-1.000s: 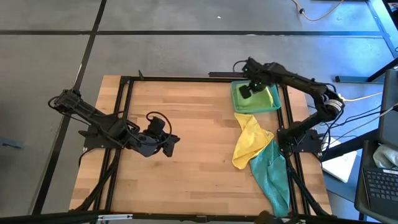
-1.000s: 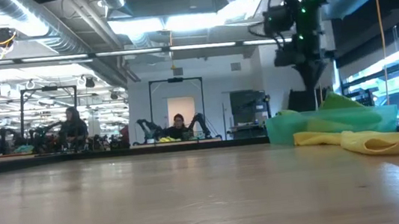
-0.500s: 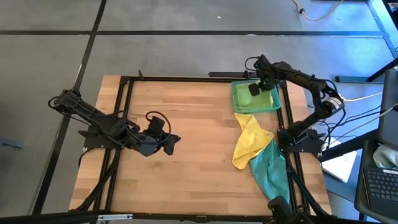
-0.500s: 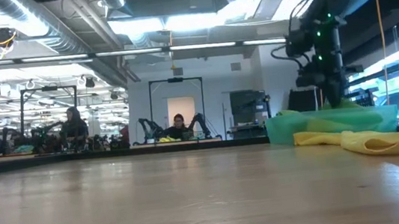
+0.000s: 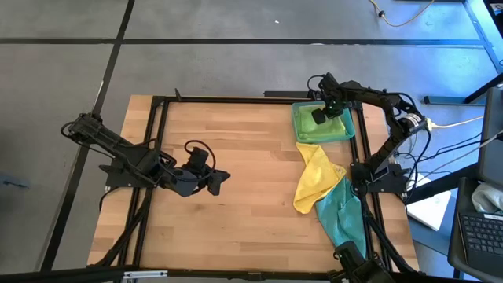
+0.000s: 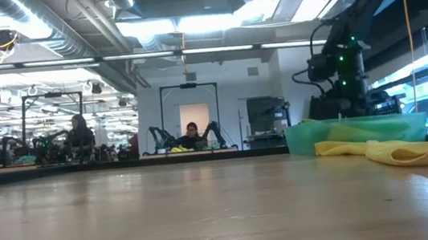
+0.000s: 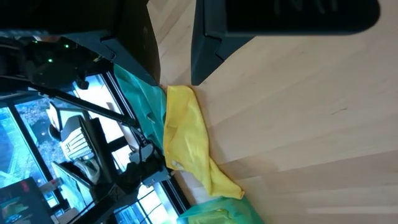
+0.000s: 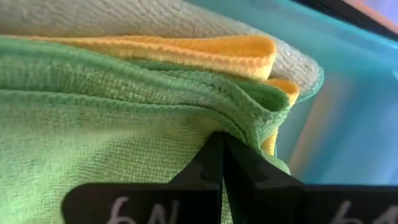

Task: Fold microfiber towels
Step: Stack the folded green microfiber cloth on top of the folded yellow microfiber cloth

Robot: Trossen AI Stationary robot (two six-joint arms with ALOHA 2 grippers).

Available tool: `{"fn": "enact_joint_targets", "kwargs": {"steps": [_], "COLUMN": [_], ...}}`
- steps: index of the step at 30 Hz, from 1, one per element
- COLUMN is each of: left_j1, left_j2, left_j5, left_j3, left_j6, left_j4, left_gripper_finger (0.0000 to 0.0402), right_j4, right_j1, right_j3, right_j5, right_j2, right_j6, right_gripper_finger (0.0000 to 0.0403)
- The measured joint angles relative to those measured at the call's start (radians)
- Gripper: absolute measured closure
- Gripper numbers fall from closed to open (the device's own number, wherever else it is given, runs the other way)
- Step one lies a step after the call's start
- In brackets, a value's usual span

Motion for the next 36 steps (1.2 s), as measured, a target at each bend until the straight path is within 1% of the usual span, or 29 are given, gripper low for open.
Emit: {"fn": "enact_joint_targets", "kwargs": {"steps": [4,8,10,11,14,16,19,22,24,26,28,30,33,36], "left_j1": [0.0,-0.003,-0.007,-0.009,-0.016,-0.014,0.013,0.056,0.094,0.141,0.193,0.247,0.337,0.423], "left_j2": [0.0,0.0,0.0,0.0,0.0,0.0,0.0,0.0,0.0,0.0,0.0,0.0,0.0,0.0], "left_j5": [0.0,0.0,0.0,0.0,-0.013,-0.037,-0.07,-0.068,-0.053,-0.021,0.033,0.104,0.244,0.359], "left_j3": [0.0,0.0,0.0,0.0,0.0,0.0,0.0,0.0,0.0,0.0,0.0,0.0,0.0,0.0], "left_j6": [0.0,0.001,0.003,0.003,0.015,0.013,0.019,0.06,0.095,0.162,0.242,0.328,0.454,0.543], "left_j4": [0.006,0.023,0.029,0.029,0.022,0.022,0.034,0.05,0.068,0.094,0.142,0.204,0.298,0.347], "left_gripper_finger": [0.0319,0.0319,0.0319,0.0319,0.0319,0.0319,0.0319,0.0319,0.0319,0.0319,0.0319,0.0319,0.0319,0.0319], "right_j4": [-0.068,-0.127,-0.144,-0.139,-0.108,-0.101,-0.088,-0.043,-0.003,0.011,0.048,0.065,0.089,0.086], "right_j1": [-0.001,0.003,0.003,0.006,0.023,0.048,0.085,0.109,0.118,0.128,0.143,0.16,0.173,0.172], "right_j3": [0.027,0.074,0.105,0.121,0.144,0.144,0.144,0.143,0.143,0.143,0.143,0.143,0.143,0.143], "right_j5": [-0.001,0.0,0.0,-0.01,-0.11,-0.144,-0.161,-0.164,-0.195,-0.241,-0.281,-0.286,-0.275,-0.272], "right_j2": [-0.026,-0.113,-0.164,-0.191,-0.226,-0.218,-0.163,-0.096,-0.052,-0.01,0.022,0.053,0.094,0.115], "right_j6": [0.001,-0.005,0.024,0.042,0.076,0.088,0.085,0.102,0.147,0.215,0.254,0.285,0.31,0.316], "right_gripper_finger": [0.0397,0.0386,0.0383,0.0383,0.0389,0.0396,0.0398,0.0392,0.0392,0.0393,0.0397,0.0399,0.0396,0.0394]}}
